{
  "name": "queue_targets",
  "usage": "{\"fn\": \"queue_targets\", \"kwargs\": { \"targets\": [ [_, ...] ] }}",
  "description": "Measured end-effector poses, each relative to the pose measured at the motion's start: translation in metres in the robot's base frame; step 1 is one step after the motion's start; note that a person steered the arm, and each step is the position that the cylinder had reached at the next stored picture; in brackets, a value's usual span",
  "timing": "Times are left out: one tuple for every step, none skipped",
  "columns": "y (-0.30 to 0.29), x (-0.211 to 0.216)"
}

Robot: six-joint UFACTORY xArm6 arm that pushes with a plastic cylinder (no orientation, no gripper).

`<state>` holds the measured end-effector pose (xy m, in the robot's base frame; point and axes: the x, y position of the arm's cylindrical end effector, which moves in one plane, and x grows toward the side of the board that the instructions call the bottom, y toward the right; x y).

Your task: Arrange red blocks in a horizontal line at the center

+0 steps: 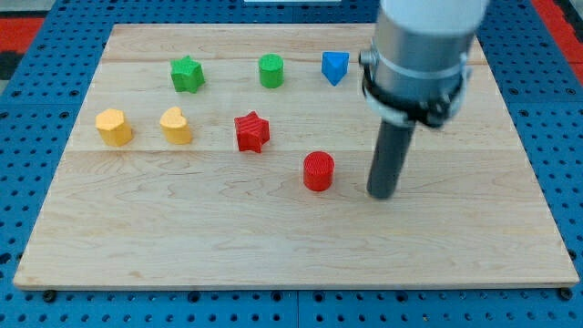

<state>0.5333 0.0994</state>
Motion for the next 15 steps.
{"fn": "queue_targets", "kwargs": {
  "targets": [
    [-0.049, 0.032],
    [-0.084, -0.002],
    [-0.091, -0.020],
    [-0.086, -0.034],
    [-0.065, -0.044],
    [-0.045, -0.052],
    [-0.042, -0.071],
    [-0.041, -0.081],
    [-0.063, -0.066],
    [-0.108, -0.056],
    [-0.157, -0.056],
    [-0.178, -0.062],
    [-0.177, -0.082],
    [-0.164, -0.099],
    [-0.151, -0.099]
  ]
}}
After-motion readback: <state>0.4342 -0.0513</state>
